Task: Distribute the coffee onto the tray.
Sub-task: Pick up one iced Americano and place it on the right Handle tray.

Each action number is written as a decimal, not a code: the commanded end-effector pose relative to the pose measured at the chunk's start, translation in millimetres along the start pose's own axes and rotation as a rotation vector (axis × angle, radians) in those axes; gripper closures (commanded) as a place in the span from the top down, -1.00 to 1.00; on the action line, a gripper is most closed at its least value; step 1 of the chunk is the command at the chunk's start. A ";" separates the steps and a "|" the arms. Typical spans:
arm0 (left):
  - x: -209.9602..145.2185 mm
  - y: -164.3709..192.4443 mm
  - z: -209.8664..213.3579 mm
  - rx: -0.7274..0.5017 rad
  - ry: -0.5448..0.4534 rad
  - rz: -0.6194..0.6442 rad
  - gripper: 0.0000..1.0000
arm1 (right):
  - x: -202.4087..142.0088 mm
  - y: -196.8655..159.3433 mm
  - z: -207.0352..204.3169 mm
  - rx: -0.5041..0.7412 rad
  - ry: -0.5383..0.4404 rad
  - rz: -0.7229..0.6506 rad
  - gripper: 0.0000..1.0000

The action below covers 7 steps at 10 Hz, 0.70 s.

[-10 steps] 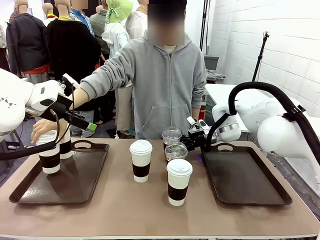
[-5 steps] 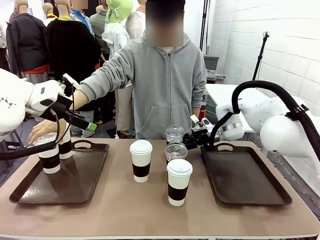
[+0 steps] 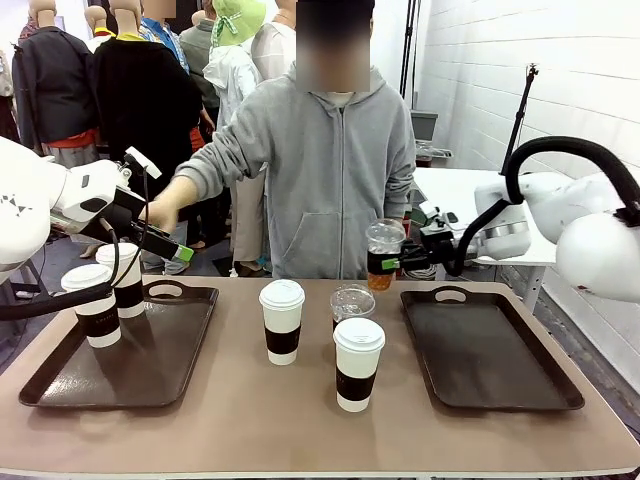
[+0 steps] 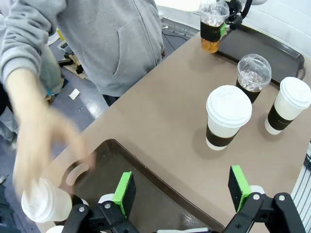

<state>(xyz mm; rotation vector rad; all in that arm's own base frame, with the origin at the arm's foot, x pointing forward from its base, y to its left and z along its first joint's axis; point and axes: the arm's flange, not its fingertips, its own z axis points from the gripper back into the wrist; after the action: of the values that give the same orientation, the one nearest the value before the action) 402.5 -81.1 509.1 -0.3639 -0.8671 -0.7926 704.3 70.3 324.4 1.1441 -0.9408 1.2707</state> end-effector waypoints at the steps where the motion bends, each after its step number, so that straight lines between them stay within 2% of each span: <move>1: -2.0 1.7 -0.8 -0.004 0.000 0.004 1.00 | -3.6 23.6 16.3 -0.020 -0.057 -0.026 0.28; 4: -2.0 1.7 -0.8 -0.004 0.000 0.004 1.00 | -24.7 48.0 50.2 -0.071 -0.068 -0.039 0.28; 7: -2.0 1.7 -0.8 -0.004 0.000 0.004 1.00 | -32.9 56.2 69.2 -0.116 -0.047 -0.081 0.28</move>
<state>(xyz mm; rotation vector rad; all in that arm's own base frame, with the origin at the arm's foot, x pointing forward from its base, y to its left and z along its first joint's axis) 402.4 -81.1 509.2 -0.3638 -0.8672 -0.7928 659.3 -15.9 300.5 1.1086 -0.9471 1.1330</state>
